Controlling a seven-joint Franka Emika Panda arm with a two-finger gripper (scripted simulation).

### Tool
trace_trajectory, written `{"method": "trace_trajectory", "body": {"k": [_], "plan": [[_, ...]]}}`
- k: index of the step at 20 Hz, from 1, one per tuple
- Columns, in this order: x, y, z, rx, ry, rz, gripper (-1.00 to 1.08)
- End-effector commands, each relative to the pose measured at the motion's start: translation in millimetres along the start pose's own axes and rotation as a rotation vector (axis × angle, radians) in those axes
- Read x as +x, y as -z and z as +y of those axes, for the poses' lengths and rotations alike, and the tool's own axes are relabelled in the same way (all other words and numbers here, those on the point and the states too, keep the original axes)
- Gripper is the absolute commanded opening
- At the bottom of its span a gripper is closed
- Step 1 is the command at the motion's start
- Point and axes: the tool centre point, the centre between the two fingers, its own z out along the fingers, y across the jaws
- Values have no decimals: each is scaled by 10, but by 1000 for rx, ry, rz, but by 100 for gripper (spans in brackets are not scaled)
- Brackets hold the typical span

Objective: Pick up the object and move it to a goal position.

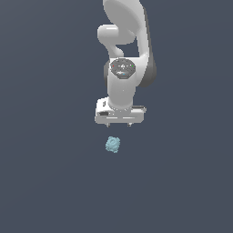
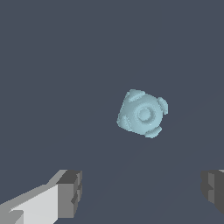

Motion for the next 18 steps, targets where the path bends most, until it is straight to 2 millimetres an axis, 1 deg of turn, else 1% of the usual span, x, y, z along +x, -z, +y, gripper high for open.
{"method": "trace_trajectory", "body": {"k": [1, 4, 8, 10, 14, 18], "plan": [[0, 0, 0, 0, 0, 0, 100], [24, 24, -48, -1, 9, 10, 100], [105, 116, -225, -4, 42, 44, 100], [123, 143, -274, -5, 52, 53, 100], [123, 127, -255, -4, 45, 51, 100], [161, 54, -211, 1, 8, 51, 100]]}}
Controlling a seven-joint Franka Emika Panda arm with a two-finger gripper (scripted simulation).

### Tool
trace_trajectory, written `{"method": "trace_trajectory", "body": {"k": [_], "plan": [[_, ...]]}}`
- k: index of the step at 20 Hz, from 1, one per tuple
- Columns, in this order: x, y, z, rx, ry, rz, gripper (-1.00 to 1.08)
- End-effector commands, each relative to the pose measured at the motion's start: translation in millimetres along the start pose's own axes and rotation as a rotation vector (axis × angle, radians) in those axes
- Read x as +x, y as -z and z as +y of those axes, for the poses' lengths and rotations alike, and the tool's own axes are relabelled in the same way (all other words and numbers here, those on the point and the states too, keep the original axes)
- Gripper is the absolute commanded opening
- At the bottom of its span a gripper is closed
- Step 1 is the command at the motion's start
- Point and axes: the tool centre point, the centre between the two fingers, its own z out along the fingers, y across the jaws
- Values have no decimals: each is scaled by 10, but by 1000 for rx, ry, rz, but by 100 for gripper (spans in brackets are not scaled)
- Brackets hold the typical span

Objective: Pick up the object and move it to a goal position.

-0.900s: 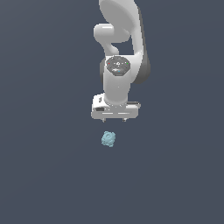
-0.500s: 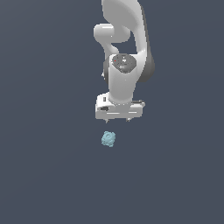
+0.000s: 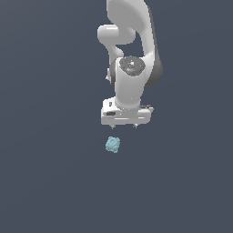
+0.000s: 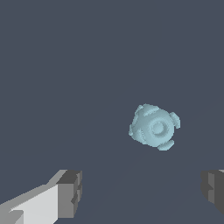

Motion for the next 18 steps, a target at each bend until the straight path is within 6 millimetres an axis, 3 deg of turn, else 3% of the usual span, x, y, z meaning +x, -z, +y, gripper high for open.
{"method": "trace_trajectory", "body": {"k": [1, 12, 18], "plan": [[22, -65, 43, 3, -30, -1, 100], [185, -606, 412, 19, -286, -8, 100], [215, -756, 517, 20, -354, -10, 100]]}}
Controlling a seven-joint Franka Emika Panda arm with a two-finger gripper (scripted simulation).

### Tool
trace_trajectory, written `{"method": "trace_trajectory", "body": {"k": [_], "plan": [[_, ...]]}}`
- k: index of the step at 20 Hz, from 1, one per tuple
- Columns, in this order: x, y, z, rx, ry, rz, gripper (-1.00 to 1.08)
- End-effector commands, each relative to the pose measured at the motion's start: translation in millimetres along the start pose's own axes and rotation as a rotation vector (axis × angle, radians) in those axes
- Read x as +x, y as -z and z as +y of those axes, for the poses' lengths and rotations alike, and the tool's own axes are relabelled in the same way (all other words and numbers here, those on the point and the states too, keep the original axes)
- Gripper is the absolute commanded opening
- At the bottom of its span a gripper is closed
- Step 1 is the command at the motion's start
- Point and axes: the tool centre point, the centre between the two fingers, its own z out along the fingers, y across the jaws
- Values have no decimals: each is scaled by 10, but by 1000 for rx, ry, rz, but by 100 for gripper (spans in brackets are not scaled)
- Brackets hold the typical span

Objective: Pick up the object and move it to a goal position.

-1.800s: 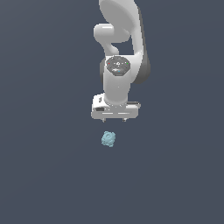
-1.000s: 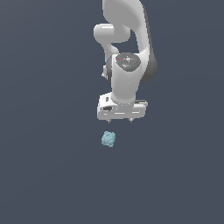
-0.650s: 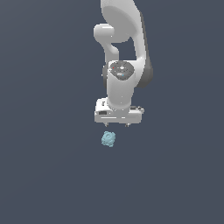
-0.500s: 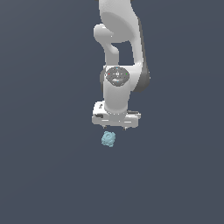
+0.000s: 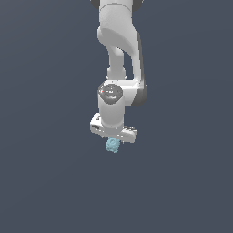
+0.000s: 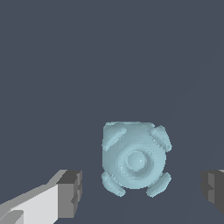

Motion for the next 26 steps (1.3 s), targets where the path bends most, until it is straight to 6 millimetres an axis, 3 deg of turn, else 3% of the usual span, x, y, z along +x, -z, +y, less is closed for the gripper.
{"method": "trace_trajectory", "body": {"k": [1, 6, 15, 20, 21, 26], "plan": [[19, -32, 18, 1, -17, 1, 100], [11, -61, 16, 0, -12, 0, 100], [6, -473, 23, 1, -18, 1, 100], [19, -535, 19, 1, -18, 1, 100], [19, -535, 19, 1, -18, 1, -100], [19, -535, 19, 1, -18, 1, -100]]}}
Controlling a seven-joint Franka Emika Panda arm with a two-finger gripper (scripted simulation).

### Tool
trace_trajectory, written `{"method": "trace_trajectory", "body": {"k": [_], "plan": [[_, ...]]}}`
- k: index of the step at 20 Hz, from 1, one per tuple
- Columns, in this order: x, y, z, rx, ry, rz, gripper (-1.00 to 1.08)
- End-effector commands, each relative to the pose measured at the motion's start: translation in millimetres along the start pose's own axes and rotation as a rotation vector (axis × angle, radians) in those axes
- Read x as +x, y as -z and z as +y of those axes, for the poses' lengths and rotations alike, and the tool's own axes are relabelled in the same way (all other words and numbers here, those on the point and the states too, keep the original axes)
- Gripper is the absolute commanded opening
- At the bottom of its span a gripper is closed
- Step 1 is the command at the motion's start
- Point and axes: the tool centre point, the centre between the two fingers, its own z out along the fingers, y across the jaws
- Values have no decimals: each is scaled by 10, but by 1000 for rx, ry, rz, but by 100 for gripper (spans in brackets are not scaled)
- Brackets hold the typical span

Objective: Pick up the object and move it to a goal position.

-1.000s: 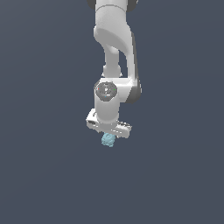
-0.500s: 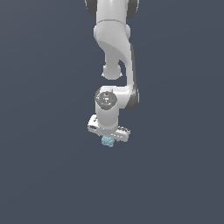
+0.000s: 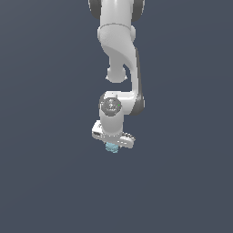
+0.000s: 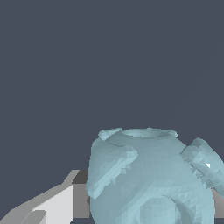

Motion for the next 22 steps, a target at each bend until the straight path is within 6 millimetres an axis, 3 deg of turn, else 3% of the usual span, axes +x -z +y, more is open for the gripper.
{"method": "trace_trajectory", "body": {"k": [1, 11, 16, 22], "plan": [[1, -4, 1, 0, 0, 0, -100], [-3, 121, -117, 0, 0, 1, -100], [-14, 387, -378, 0, 0, 1, -100], [-29, 848, -828, -1, -1, 1, -100]]}}
